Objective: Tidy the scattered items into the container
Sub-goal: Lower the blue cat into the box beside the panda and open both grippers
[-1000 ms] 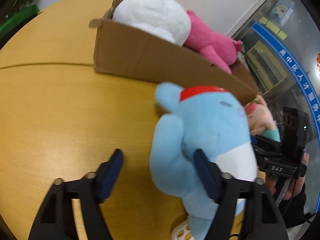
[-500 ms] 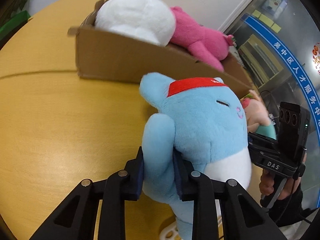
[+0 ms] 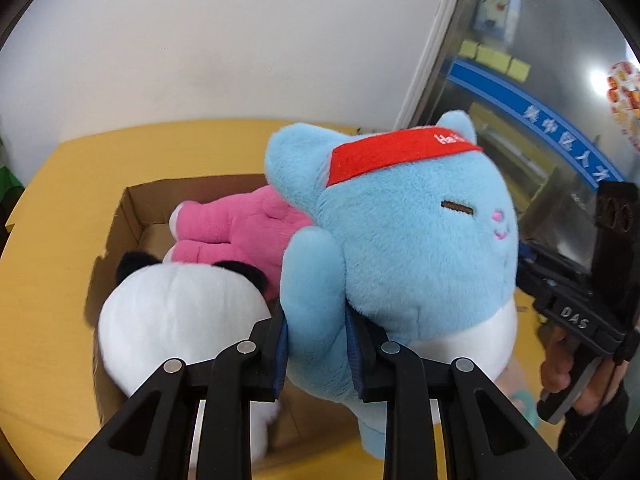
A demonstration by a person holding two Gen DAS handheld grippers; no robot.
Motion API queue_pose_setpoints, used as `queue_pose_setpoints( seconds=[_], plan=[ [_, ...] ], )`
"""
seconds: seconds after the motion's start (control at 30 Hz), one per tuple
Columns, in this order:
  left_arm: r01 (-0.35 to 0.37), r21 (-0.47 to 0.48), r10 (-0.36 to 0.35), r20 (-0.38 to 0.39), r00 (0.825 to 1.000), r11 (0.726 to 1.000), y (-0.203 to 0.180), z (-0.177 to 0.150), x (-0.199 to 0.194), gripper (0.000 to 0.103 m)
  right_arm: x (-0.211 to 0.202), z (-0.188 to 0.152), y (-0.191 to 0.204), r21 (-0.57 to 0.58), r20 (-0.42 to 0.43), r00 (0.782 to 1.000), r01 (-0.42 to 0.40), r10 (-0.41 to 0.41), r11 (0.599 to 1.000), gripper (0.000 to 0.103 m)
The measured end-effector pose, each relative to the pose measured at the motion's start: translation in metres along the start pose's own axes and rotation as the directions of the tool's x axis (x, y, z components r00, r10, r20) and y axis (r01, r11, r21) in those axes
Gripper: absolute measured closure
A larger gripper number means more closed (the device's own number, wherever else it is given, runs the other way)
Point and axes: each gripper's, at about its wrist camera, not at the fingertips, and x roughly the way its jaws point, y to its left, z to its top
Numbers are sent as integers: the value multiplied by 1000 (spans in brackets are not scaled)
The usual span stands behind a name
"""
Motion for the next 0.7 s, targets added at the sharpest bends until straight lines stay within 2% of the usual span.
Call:
queue_pose_setpoints(
  seconds=[0.03,0.13,0.2,0.23,0.3,0.43,0.53,0.57,0.6,0.63,0.67,0.7],
  plan=[
    [-12,-10,12,-32,999,1000,6,2,17,77,15,1,-6,10,-14,1000,10,-9,1000,80],
    [-55,-30,50,-160,986,998,20,-9,71,77,67,-19,-22,34,-151,987,61,-55,998,81],
    [-66,27,69,-141,988,997,16,-20,79,77,95,-43,-31,58,-252,966,74,-57,996,81],
    [-81,51,87,-127,988,995,10,-22,78,77,108,-57,-35,78,-312,949,79,-51,994,81],
    [-116,69,124,-122,985,991,6,-22,77,76,114,-74,-45,122,-358,933,75,-26,990,76],
    [-115,68,122,-108,987,991,6,-23,67,72,102,-59,-40,42,-336,939,95,-75,995,68],
    [-126,71,132,-87,987,990,3,-25,51,66,72,-43,-41,36,-263,962,88,-75,996,61],
    [-122,63,126,-69,990,991,2,-25,43,55,61,-36,-42,43,-225,972,83,-71,996,46],
    [-113,56,116,-51,992,992,2,-26,35,45,51,-27,-41,60,-175,983,67,-56,996,26],
    [-110,51,111,-23,994,993,1,-29,25,25,45,-19,-41,79,-137,990,47,-36,996,21],
    [-121,48,121,3,993,992,0,-30,16,16,41,-11,-41,97,-104,994,22,-12,995,21],
    [-142,44,141,31,990,989,0,-33,6,16,42,-2,-40,104,-78,997,-4,12,995,21]
  ],
)
